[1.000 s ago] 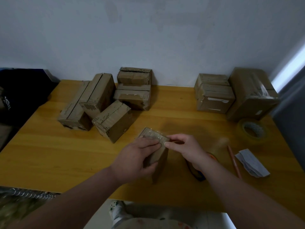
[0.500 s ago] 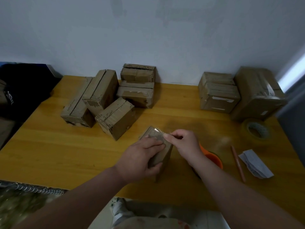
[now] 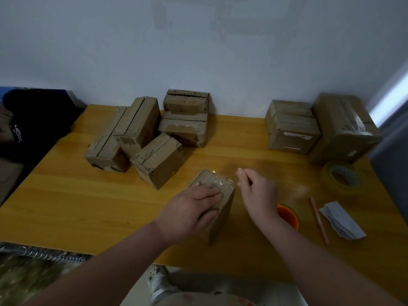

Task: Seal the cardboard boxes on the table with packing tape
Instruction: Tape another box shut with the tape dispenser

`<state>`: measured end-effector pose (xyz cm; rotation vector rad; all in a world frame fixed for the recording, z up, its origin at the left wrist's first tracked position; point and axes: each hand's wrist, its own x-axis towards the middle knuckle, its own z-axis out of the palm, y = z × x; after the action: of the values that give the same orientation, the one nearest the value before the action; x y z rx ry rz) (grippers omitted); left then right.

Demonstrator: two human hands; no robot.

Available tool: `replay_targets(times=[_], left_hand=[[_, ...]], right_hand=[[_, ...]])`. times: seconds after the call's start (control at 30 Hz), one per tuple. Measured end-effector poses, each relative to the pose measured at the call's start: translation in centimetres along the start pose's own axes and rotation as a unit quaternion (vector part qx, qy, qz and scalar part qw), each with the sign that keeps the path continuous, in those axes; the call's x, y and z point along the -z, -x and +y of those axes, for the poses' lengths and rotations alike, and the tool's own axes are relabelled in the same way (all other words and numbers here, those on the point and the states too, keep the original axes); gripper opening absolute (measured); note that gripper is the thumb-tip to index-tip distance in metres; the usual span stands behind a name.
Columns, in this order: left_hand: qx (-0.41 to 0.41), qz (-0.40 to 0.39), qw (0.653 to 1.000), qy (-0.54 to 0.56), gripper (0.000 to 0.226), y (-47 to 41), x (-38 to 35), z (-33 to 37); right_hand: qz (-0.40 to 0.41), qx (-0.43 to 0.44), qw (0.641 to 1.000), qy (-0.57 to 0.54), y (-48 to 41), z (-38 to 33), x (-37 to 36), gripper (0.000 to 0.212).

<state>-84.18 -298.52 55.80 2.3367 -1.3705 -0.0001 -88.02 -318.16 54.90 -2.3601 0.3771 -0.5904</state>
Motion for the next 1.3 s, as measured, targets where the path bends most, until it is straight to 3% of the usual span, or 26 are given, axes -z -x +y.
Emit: replay_targets(times=[0.07,0.13,0.2,0.23,0.3,0.37,0.43,0.6,0.77,0.93,1.07,1.2,1.3], left_hand=[[-0.019,0.023,1.0,0.0,0.038,0.0,0.0,-0.3],[-0.023,0.079,0.997,-0.007,0.034,-0.1,0.1,-0.4],[0.013,0.143,0.99,-0.004,0.024,-0.1,0.3,-0.3],[0.049,0.162,0.985,-0.005,0.025,-0.1,0.4,-0.3],[0.144,0.167,0.975,-0.004,0.049,-0.3,0.6,-0.5],[0.227,0.113,0.965,0.061,0.077,-0.5,0.7,-1.0],[0.263,0.029,0.953,0.146,0.088,-0.7,0.9,-1.6],[0.201,-0.046,0.97,0.127,0.074,-0.7,0.6,-2.1],[0.181,-0.081,0.98,0.007,0.085,-0.8,0.5,-2.2],[0.181,-0.095,0.979,0.0,0.084,-0.9,0.6,-2.2],[0.153,-0.077,0.985,0.019,0.08,-0.6,0.8,-2.1],[0.066,0.034,0.997,-0.022,0.056,-0.4,0.4,-1.7],[0.038,0.065,0.996,-0.053,0.045,-0.3,-0.3,-1.8]], right_hand=[[0.045,0.106,0.992,0.055,0.4,-0.4,0.7,0.03],[0.033,0.25,0.96,0.119,0.9,-0.6,1.0,0.032],[-0.01,0.32,0.931,0.173,1.6,-0.7,0.9,0.036],[-0.04,0.319,0.929,0.185,1.8,-0.6,0.8,0.038],[-0.093,0.285,0.935,0.188,2.1,-0.3,0.6,0.042],[-0.124,0.251,0.939,0.201,2.2,-0.1,0.7,0.045],[-0.147,0.227,0.94,0.208,2.2,-0.3,0.9,0.049],[-0.199,0.193,0.936,0.218,2.3,-0.8,1.3,0.056],[-0.233,0.164,0.938,0.199,2.4,-1.2,1.7,0.063],[-0.248,0.144,0.941,0.182,2.2,-1.7,2.0,0.063],[-0.183,0.141,0.965,0.121,2.0,-1.5,1.8,0.056],[-0.055,0.15,0.983,0.088,1.1,-1.9,1.4,0.038],[-0.043,0.083,0.994,0.058,-0.7,-2.8,1.4,0.034]])
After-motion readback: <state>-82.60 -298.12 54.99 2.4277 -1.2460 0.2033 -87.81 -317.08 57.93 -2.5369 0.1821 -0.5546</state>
